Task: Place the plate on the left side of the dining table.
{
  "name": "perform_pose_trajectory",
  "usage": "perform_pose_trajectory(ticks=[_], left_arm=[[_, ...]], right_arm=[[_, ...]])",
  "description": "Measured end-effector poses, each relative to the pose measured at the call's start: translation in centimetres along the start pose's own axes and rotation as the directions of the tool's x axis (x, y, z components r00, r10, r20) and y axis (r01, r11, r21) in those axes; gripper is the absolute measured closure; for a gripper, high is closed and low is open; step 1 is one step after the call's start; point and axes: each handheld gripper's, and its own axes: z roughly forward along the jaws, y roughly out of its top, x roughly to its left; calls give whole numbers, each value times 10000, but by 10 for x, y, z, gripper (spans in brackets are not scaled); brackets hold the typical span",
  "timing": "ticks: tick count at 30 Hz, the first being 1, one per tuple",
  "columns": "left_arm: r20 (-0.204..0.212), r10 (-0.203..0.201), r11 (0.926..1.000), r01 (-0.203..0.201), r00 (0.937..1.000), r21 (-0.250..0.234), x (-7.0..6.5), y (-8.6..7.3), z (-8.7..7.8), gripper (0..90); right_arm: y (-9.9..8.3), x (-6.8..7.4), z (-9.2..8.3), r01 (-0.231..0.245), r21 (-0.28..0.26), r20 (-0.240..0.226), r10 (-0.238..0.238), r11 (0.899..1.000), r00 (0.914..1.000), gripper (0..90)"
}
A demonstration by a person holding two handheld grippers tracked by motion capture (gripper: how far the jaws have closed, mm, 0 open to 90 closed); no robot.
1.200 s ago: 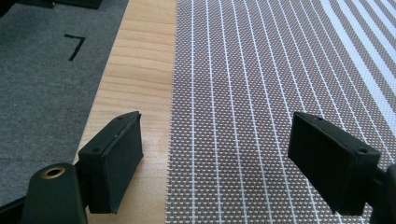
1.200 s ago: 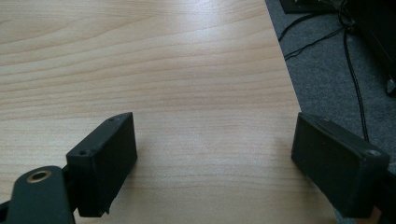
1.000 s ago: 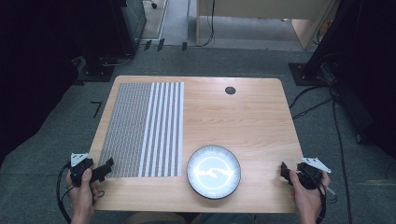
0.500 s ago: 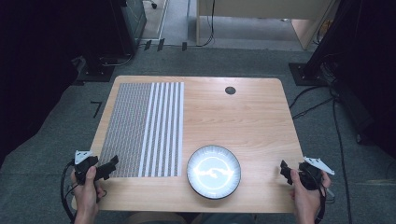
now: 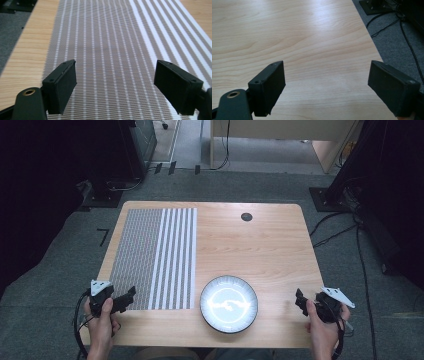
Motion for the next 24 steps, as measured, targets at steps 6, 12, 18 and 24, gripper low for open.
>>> perform_pose_trajectory(ticks=[6,12,18,24], left_arm=[[246,180,9998,-178,9995,-78,-17,5,-3,180],[463,323,9994,-317,9984,-149,-32,5,-4,180],[838,727,9973,-717,9938,-141,-52,4,-3,180],[1089,894,9960,-882,9900,-153,-65,4,-4,179]], right_arm=[[0,9,-1,66,25,-235,-65,10000,9997,145],[3,17,-4,91,-105,-460,-96,9999,9989,146],[4,25,-8,33,-179,-710,-46,9998,9975,147],[5,31,-12,87,-300,-861,-113,9995,9962,148]])
